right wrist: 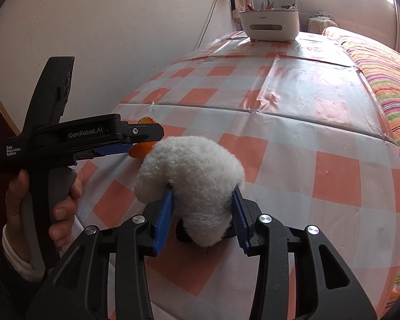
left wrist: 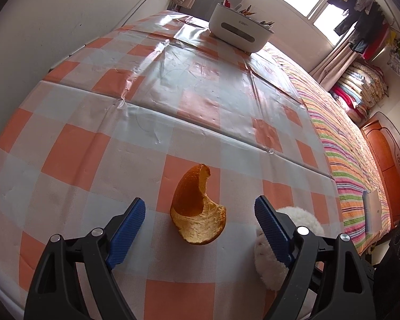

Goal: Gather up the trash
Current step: 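Grasp the white plush sheep with the right tool while the left tool grasps the orange peel, then lift the plush sheep and orange peel and carry them over the cream bin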

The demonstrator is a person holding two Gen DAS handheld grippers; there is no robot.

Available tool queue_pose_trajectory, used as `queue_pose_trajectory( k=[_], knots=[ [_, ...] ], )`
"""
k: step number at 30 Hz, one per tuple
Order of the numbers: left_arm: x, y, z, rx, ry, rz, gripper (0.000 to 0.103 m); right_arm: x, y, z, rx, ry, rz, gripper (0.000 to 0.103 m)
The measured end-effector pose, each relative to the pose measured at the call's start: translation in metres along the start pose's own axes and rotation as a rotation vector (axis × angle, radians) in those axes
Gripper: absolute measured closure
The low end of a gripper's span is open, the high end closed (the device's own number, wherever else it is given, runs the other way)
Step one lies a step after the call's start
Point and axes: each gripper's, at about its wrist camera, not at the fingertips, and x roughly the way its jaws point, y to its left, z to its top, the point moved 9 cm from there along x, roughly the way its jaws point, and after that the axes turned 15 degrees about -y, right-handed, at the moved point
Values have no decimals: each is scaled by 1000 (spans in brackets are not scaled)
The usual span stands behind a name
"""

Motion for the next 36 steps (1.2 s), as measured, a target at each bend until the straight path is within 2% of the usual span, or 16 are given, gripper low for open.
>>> queue_pose_trajectory(
  k=[2,3,5,6,7,12,19,36],
  knots=[
    [1,0,0,5,-9,7,23,-4,-1,0,12,-7,0,63],
    [1,0,0,15,-12,18,27,-6,-1,0,19,-11,2,63],
    [1,-1,0,45,-14,37,44,-8,-1,3,33,-21,4,63],
    [2,-1,-1,63,-12,45,56,-10,-2,4,39,-25,6,63],
    [3,-2,-2,78,-12,52,64,-11,-2,6,46,-32,6,63],
    [0,-4,-1,88,-27,44,75,-21,-4,14,69,-67,5,63],
    [-3,-8,-3,109,-45,43,79,-33,-9,19,79,-93,-5,63],
    [-19,-36,-18,192,-61,20,80,-73,-17,21,63,-136,-38,63]
  ],
)
